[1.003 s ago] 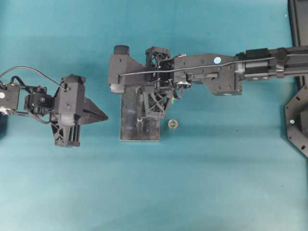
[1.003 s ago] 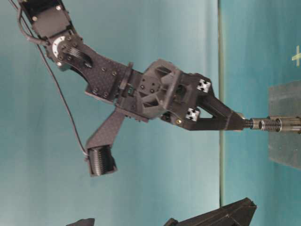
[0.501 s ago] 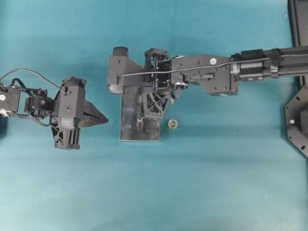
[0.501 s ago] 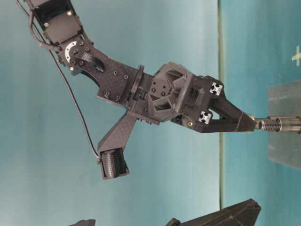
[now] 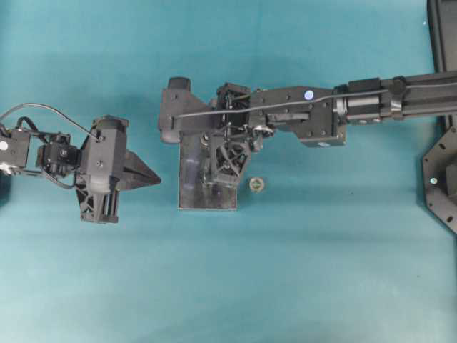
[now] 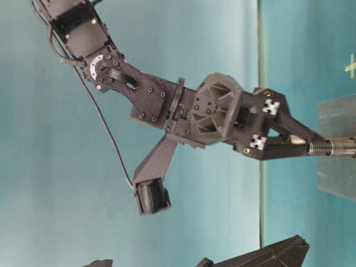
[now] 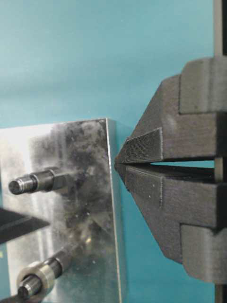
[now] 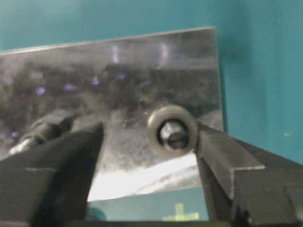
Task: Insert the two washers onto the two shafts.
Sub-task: 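Lower the held washer onto the upper shaft and release it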
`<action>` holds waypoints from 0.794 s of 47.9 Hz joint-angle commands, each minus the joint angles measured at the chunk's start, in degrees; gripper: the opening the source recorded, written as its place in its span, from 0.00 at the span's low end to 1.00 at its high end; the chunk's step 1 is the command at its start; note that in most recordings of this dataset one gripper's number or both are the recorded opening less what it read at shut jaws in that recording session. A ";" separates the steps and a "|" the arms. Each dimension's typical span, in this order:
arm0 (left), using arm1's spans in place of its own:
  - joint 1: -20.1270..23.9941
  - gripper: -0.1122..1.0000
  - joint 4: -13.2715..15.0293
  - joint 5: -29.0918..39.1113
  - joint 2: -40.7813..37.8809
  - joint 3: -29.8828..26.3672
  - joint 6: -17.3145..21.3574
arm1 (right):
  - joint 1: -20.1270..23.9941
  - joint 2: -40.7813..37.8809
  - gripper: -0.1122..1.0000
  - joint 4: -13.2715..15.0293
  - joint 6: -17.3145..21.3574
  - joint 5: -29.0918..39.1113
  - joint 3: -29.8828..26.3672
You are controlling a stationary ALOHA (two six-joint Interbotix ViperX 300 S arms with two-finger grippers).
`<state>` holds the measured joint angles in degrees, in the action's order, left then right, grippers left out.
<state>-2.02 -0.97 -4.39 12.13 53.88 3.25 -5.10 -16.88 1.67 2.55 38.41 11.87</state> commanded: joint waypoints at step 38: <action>-0.18 0.10 -0.09 -0.53 0.00 -1.41 -0.09 | 0.88 3.08 0.70 -0.35 1.14 1.93 -1.58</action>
<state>-2.11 -0.97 -4.39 11.95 53.61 3.25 -5.36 -17.05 1.58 2.72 39.90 10.99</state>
